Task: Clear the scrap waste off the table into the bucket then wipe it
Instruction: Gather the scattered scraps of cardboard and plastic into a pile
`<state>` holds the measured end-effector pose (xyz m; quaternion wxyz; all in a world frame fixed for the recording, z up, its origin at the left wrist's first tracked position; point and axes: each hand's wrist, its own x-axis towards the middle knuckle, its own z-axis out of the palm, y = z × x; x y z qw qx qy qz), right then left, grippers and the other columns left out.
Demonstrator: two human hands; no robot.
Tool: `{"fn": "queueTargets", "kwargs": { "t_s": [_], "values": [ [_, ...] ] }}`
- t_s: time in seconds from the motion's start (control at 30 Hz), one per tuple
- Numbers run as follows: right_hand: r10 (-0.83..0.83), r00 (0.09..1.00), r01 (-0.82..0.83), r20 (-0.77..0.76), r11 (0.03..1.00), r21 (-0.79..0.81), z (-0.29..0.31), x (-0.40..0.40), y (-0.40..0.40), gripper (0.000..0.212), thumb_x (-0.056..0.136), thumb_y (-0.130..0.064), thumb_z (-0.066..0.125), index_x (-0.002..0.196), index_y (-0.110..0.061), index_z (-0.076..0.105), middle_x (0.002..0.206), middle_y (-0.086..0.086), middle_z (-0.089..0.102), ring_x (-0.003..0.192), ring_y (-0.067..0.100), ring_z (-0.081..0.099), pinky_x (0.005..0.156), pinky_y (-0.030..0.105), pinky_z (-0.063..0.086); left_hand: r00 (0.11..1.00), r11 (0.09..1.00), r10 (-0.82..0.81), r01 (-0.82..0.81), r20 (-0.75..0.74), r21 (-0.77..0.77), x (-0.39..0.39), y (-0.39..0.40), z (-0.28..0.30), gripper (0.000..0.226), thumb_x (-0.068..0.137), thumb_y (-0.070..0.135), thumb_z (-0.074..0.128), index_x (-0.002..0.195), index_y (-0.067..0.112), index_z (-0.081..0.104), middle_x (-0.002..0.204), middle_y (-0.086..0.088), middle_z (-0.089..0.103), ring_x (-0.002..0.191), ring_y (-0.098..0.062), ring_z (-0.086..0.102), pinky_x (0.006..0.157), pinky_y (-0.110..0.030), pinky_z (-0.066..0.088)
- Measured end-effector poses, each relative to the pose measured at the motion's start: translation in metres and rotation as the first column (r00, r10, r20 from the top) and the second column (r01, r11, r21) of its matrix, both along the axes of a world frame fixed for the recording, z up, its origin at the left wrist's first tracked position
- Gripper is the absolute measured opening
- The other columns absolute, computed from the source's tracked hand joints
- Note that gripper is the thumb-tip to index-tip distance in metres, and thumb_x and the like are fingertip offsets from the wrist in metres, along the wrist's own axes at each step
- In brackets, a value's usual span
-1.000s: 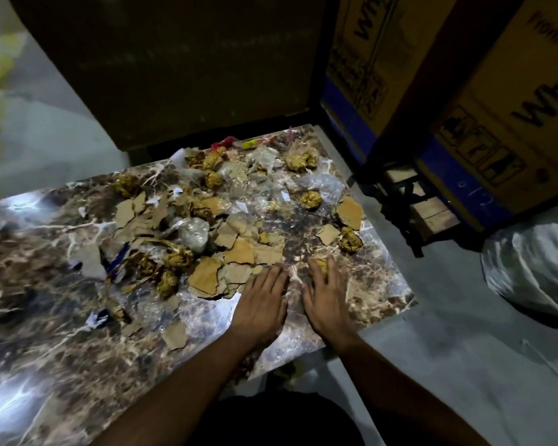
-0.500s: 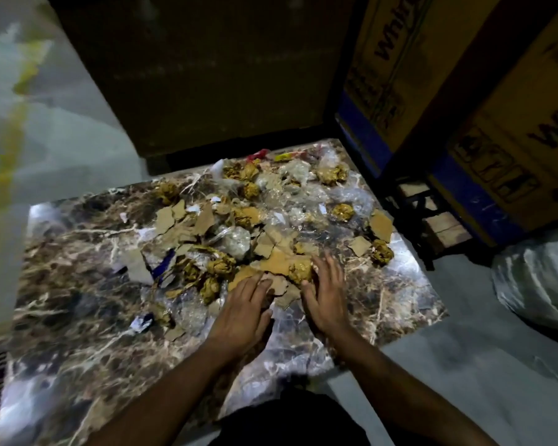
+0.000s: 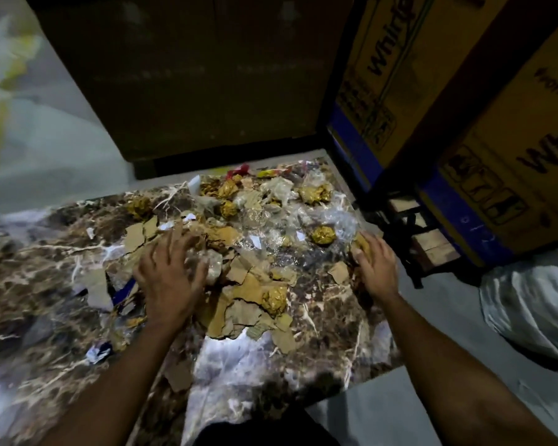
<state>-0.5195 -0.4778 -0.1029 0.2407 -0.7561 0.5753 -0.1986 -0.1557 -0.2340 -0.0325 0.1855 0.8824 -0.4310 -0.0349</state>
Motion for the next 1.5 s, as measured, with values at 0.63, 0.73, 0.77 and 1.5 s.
{"fn": "queueTargets", "kwargs": {
  "t_s": [0.63,0.73,0.77,1.5],
  "values": [
    [0.307,0.9,-0.39,0.31,0.885,0.254,0.001,0.123,0.013,0.049,0.093,-0.072,0.032,0.142,-0.064,0.031,0.16,-0.01,0.036,0.148,0.021,0.029,0.121,0.062,0.015,0.927,0.998,0.039,-0.021,-0.373,0.054,-0.017,-0.01,-0.05,0.08,0.092,0.073,0.013,0.157,0.029,0.025,0.167,0.0,0.02,0.152,-0.027,0.013,0.12,-0.06,0.019],
    [0.284,0.856,-0.425,0.432,0.862,0.277,0.002,0.146,0.026,0.056,0.091,-0.078,0.034,0.144,-0.059,0.037,0.159,-0.015,0.036,0.149,0.018,0.03,0.121,0.058,0.022,0.871,0.996,0.089,-0.085,-0.484,0.03,-0.025,-0.011,-0.046,0.089,0.09,0.078,0.024,0.16,0.027,0.003,0.168,-0.005,0.014,0.152,-0.031,0.014,0.119,-0.062,0.021],
    [0.258,0.846,-0.426,0.466,0.853,0.3,0.004,0.154,0.031,0.054,0.092,-0.077,0.037,0.143,-0.058,0.039,0.159,-0.015,0.035,0.149,0.017,0.029,0.122,0.053,0.023,0.842,0.992,0.114,-0.123,-0.528,0.018,-0.028,-0.012,-0.044,0.096,0.088,0.08,0.029,0.16,0.025,-0.004,0.168,-0.009,0.012,0.152,-0.033,0.017,0.119,-0.061,0.022],
    [0.468,0.871,-0.456,0.148,0.883,-0.109,0.081,0.269,-0.074,0.046,0.088,-0.061,0.048,0.108,-0.023,0.063,0.108,0.003,0.055,0.102,0.023,0.053,0.083,0.037,0.044,0.994,0.944,0.055,-0.083,-0.097,-0.321,0.067,-0.062,0.014,0.057,0.091,0.06,0.046,0.13,0.017,0.049,0.128,-0.007,0.051,0.119,-0.023,0.038,0.096,-0.046,0.04]
  ]
}}
